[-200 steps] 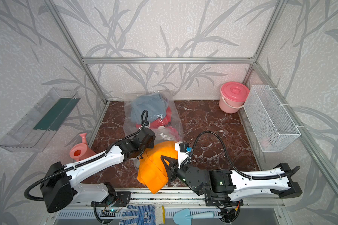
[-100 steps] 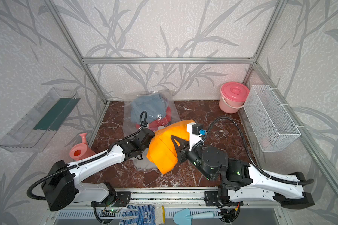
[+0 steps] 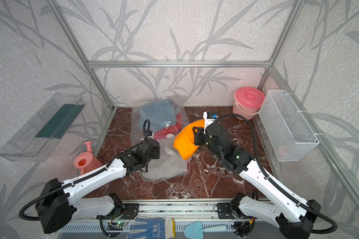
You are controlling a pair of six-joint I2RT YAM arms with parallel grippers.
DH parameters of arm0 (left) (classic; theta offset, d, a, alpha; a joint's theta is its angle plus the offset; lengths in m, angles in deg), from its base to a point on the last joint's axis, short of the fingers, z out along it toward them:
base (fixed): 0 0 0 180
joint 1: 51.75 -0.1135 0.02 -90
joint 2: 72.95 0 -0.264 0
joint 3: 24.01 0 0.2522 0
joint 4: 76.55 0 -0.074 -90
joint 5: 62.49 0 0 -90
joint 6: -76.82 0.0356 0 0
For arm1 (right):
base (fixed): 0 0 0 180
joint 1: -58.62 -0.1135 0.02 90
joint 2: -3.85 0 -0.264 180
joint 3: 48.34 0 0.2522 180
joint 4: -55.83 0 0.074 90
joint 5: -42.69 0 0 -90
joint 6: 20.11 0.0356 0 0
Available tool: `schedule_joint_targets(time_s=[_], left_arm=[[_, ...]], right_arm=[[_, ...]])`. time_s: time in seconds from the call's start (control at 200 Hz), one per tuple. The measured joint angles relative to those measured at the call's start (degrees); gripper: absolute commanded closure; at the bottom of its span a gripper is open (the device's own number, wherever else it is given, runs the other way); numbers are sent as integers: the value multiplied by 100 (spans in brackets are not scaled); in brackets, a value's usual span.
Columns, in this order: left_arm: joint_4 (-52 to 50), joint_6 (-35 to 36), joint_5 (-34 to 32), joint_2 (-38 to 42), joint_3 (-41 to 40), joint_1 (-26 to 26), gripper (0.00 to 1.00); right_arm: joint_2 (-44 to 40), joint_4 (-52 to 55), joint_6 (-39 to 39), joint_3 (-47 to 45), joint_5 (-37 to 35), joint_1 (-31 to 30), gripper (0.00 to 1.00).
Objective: Take the trousers out of the vacuum bag
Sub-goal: Take out the trousers from the vacuum bag, then place the trousers at the center of the board.
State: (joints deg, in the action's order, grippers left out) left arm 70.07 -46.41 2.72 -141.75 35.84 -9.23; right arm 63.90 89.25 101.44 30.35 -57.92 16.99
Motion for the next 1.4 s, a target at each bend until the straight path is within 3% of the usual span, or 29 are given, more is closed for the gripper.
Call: schedule_joint_targets(time_s=[0.235, 0.49, 0.855, 1.035, 1.185, 1.399], left_arm=[[-59, -48, 57, 186, -118, -11, 100], [-153, -127, 90, 249, -120, -17, 100], [-321, -131, 90, 376, -120, -76, 100], [-400, -133, 90, 450, -120, -105, 100], [-444, -138, 92, 520, -120, -109, 100], [-492, -146, 129, 542, -120, -140, 100]], right_arm=[[310, -48, 55, 0, 505, 835, 96], [1360, -245, 28, 256, 688, 1351, 96], [3569, -448, -234, 2229, 1235, 1954, 96], [4107, -772, -393, 2415, 1438, 2232, 95], [4050, -1255, -304, 1720, 1460, 2389, 94], [3318, -1987, 94, -356, 1147, 2409, 94]])
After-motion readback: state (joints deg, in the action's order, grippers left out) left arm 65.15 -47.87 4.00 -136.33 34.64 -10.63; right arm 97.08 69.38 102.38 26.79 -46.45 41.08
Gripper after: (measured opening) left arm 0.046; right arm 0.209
